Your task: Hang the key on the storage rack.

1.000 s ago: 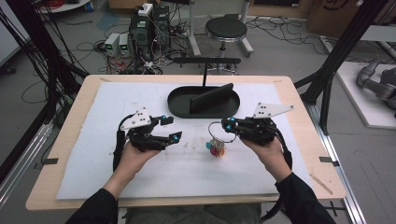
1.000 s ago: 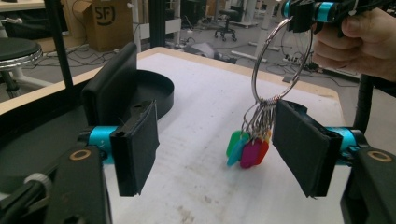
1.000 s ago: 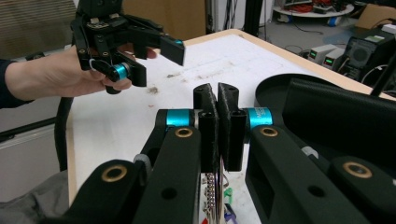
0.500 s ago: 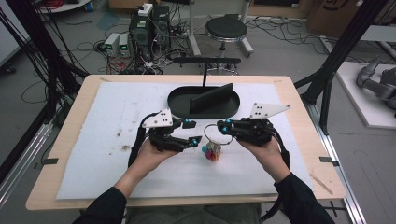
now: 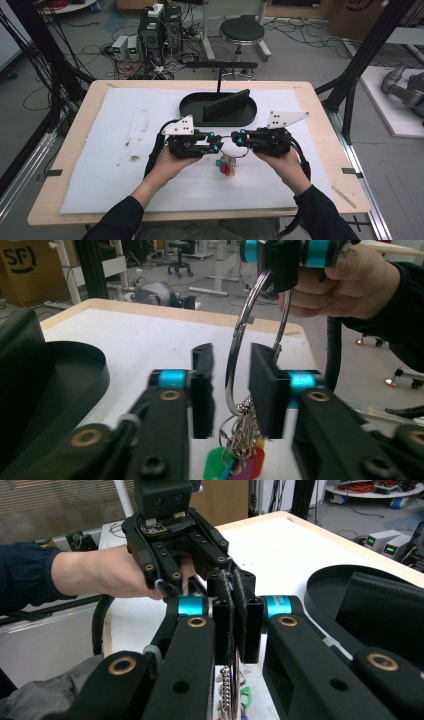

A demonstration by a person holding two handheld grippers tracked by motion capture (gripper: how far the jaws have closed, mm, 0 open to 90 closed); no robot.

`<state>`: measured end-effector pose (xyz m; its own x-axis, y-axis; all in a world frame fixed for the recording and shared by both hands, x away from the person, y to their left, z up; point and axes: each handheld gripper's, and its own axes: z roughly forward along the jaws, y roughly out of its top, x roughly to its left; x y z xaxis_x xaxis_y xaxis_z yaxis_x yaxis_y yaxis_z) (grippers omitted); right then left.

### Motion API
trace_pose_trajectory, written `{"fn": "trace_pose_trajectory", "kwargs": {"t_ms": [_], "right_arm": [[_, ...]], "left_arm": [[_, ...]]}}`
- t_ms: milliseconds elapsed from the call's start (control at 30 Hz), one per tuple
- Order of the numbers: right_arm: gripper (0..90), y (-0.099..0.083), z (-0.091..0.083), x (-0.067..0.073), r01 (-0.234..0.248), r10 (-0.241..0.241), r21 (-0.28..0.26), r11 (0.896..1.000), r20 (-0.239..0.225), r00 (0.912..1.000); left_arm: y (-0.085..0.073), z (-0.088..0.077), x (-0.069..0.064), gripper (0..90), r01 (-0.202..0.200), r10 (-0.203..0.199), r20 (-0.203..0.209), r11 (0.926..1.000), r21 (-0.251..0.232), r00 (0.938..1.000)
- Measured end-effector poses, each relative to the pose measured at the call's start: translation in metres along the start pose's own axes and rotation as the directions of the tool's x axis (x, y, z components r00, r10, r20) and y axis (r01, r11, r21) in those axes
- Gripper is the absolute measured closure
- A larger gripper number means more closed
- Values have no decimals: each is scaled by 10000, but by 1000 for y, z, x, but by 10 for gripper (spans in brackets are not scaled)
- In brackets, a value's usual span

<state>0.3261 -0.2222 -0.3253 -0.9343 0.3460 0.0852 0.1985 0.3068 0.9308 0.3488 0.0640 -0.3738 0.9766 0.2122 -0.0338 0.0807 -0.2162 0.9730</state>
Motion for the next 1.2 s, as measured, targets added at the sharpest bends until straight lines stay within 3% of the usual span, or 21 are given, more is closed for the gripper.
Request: {"fn": "trace_pose_trajectory", "kwargs": {"t_ms": [100, 367, 467, 633, 733, 833, 933, 1000, 1033, 1100, 1200], "right_arm": [[879, 0, 1, -1, -20, 20, 31, 10000, -76, 10000], [874, -2, -1, -3, -238, 238, 5, 9997, -313, 9992], [865, -2, -1, -4, -113, 113, -2, 9999, -360, 9993], [701, -3, 1, -4, 58, -56, 58, 10000, -279, 9996], [587, -3, 1, -6, -113, 114, 50, 9999, -212, 9997], [471, -4, -5, -11, -346, 347, -235, 9991, 53, 9994], [396, -7, -14, -18, -388, 446, -714, 9967, 822, 9956], [390, -10, -23, -23, -402, 586, -1081, 9933, 1724, 9833], [389, -13, -28, -25, -436, 702, -1236, 9914, 2196, 9731], [388, -21, -36, -32, -491, 922, -1419, 9887, 3154, 9445], [390, -36, -48, -43, -829, 1467, -1663, 9826, 4206, 8953]], "left_arm": [[1, 0, -2, 854, -267, 268, -128, 9996, 7, 9996], [3, -3, -5, 863, -651, 647, -320, 9978, -131, 9974], [4, -5, -6, 865, -836, 828, -439, 9964, -152, 9956], [4, -7, -4, 866, -794, 767, -601, 9959, -433, 9952], [6, -11, -2, 868, -773, 739, -707, 9959, -479, 9948], [9, -15, 0, 868, -757, 706, -851, 9954, -585, 9939], [13, -20, 4, 868, -740, 680, -988, 9955, -587, 9928], [16, -26, 6, 868, -754, 672, -1178, 9949, -671, 9908], [17, -28, 8, 868, -754, 662, -1270, 9947, -693, 9897], [20, -34, 11, 868, -771, 659, -1518, 9946, -689, 9862], [24, -43, 17, 868, -776, 600, -1915, 9933, -856, 9797]]}}
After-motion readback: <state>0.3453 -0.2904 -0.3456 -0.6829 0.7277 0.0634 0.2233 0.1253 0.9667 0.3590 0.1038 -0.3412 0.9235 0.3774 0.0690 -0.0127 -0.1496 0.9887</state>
